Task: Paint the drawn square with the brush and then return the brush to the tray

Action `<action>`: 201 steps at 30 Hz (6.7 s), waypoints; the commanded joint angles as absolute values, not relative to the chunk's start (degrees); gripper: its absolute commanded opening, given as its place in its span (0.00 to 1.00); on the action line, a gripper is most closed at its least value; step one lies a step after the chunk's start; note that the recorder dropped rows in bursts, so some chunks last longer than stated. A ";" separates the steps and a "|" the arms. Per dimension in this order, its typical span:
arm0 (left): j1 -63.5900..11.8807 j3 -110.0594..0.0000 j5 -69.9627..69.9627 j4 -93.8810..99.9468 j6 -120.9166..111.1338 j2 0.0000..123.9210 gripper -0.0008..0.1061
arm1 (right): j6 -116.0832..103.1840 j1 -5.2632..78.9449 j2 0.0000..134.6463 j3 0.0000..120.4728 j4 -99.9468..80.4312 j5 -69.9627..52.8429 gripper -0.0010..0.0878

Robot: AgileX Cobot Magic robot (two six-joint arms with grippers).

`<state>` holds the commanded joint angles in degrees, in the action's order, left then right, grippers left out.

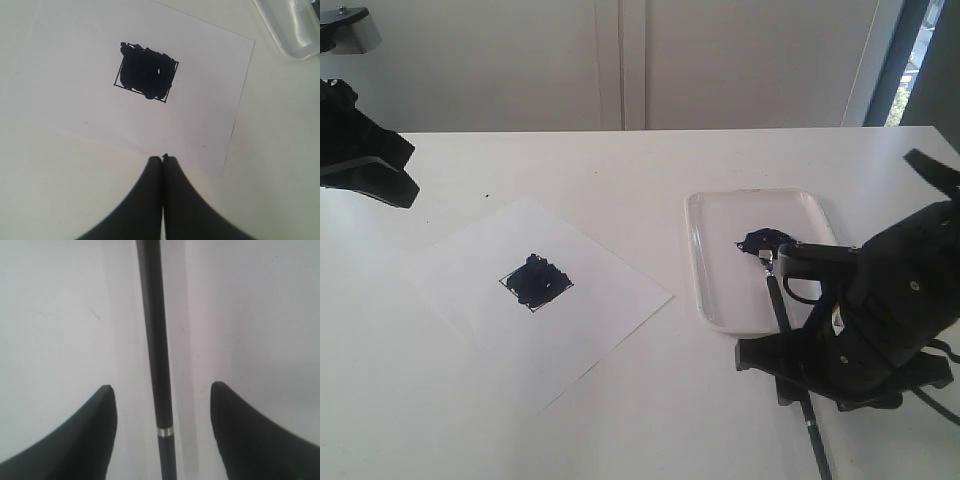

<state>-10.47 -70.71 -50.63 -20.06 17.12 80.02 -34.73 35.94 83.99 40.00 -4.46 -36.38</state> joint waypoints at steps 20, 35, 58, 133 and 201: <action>-10.47 -70.71 -57.90 -18.74 13.67 62.92 0.01 | -17.52 35.94 33.14 40.60 0.00 -52.03 0.01; -10.47 -54.84 -60.45 -19.73 12.09 39.57 0.01 | -10.26 35.94 14.44 40.60 -0.42 -55.71 0.01; -10.47 -22.41 -24.69 -38.32 26.42 13.10 0.01 | -1.27 35.94 2.82 36.56 -4.48 -35.07 0.01; -10.10 0.00 -4.59 -41.44 28.42 13.76 0.01 | -18.13 35.49 0.26 0.00 0.38 -2.78 0.01; 5.57 0.00 -21.47 -41.27 28.42 0.00 0.01 | -18.13 11.97 0.00 0.00 0.38 -23.66 0.01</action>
